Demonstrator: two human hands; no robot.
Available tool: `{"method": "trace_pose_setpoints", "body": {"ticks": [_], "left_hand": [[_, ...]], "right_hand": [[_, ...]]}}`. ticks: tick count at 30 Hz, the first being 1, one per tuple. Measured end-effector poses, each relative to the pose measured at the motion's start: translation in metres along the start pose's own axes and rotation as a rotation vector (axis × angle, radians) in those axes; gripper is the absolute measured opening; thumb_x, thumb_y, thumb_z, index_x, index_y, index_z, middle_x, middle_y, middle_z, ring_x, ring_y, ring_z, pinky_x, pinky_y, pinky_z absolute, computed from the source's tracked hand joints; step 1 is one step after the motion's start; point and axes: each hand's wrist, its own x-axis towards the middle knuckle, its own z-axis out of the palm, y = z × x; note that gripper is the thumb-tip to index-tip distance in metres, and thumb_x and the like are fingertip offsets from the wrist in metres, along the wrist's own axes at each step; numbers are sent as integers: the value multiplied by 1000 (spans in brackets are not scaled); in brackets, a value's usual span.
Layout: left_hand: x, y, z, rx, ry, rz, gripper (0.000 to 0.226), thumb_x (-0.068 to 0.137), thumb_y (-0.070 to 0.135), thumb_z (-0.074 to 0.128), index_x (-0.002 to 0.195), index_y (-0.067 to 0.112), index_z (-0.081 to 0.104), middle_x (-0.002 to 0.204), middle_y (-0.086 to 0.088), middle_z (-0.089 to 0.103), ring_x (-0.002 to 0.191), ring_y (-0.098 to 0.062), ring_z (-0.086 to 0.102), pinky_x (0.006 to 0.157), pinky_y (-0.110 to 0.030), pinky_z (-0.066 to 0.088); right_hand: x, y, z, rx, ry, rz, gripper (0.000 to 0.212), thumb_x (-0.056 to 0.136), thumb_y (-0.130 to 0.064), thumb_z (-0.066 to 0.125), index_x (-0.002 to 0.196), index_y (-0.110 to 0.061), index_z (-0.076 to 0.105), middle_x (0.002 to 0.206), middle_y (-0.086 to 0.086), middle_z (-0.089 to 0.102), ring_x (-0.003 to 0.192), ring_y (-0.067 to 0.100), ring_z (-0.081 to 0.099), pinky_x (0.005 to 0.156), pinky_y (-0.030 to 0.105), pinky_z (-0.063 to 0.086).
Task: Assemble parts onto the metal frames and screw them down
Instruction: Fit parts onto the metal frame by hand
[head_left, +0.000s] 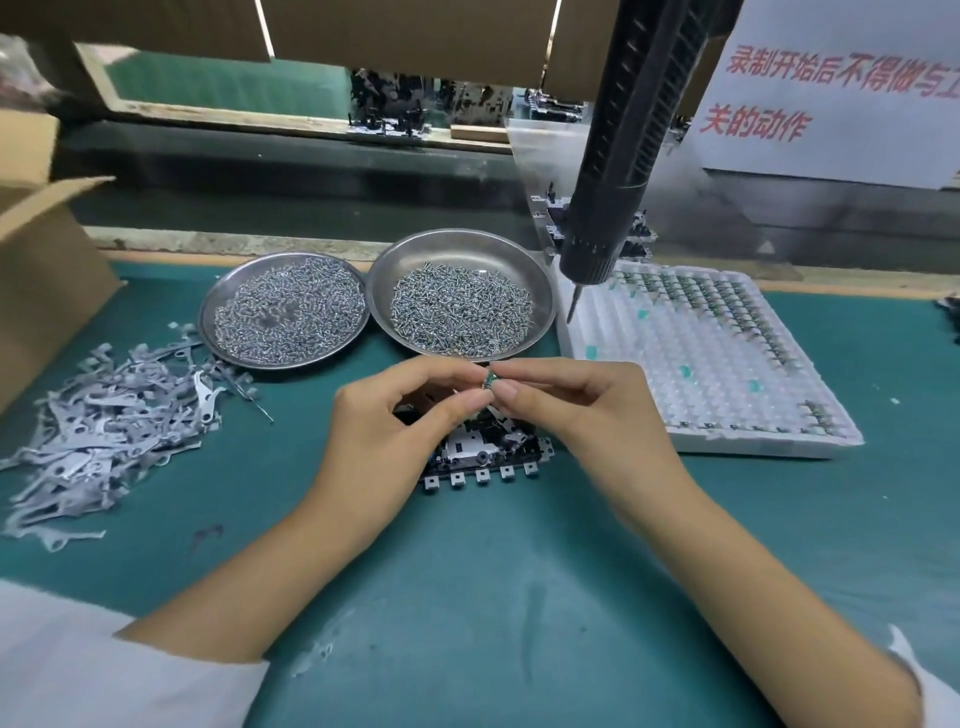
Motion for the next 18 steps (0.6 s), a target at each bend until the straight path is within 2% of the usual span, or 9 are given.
{"method": "trace_pose_setpoints", "body": {"ticks": [5, 9, 11, 13, 16, 18], "left_hand": [[1, -1, -1, 71, -9, 38, 13, 74, 28, 70, 85, 35, 70, 83, 17, 71, 79, -1, 64, 73, -12, 46], [1, -1, -2, 157, 15, 101, 12, 75, 29, 70, 85, 35, 73, 89, 13, 63, 87, -6, 59, 75, -16, 44], [2, -1, -3, 137, 41, 91, 16, 72, 31, 71, 88, 35, 72, 91, 12, 58, 81, -3, 56, 71, -16, 44], [2, 1, -4, 195, 52, 116, 24, 71, 31, 72, 94, 34, 68, 91, 12, 57, 74, 1, 51, 71, -10, 38], [3, 3, -7, 256, 30, 144, 30, 70, 25, 75, 99, 29, 66, 90, 12, 57, 76, 1, 50, 75, -7, 36], [3, 5, -11, 293, 0, 176, 34, 70, 21, 77, 101, 26, 65, 90, 12, 57, 80, 4, 51, 78, -6, 36]], "right_hand": [[0, 3, 1, -83, 13, -30, 19, 82, -7, 71, 94, -23, 73, 89, 0, 75, 82, 12, 69, 76, 23, 55], [0, 3, -1, -113, -23, -53, 19, 83, -7, 69, 98, -19, 71, 91, 2, 74, 79, 11, 67, 76, 23, 54], [0, 3, -1, -136, -44, -71, 17, 83, -7, 69, 94, -19, 73, 89, 0, 74, 79, 10, 68, 76, 24, 55], [-1, 3, -1, -154, -53, -81, 16, 83, -6, 70, 91, -20, 74, 86, -2, 75, 78, 8, 68, 74, 22, 55], [-2, 4, 0, -203, -44, -137, 20, 82, -3, 71, 89, -21, 74, 83, -5, 73, 75, 7, 67, 70, 21, 53], [-3, 6, 0, -267, -26, -207, 21, 81, -1, 71, 89, -20, 74, 83, -2, 71, 72, 15, 64, 66, 27, 53]]}}
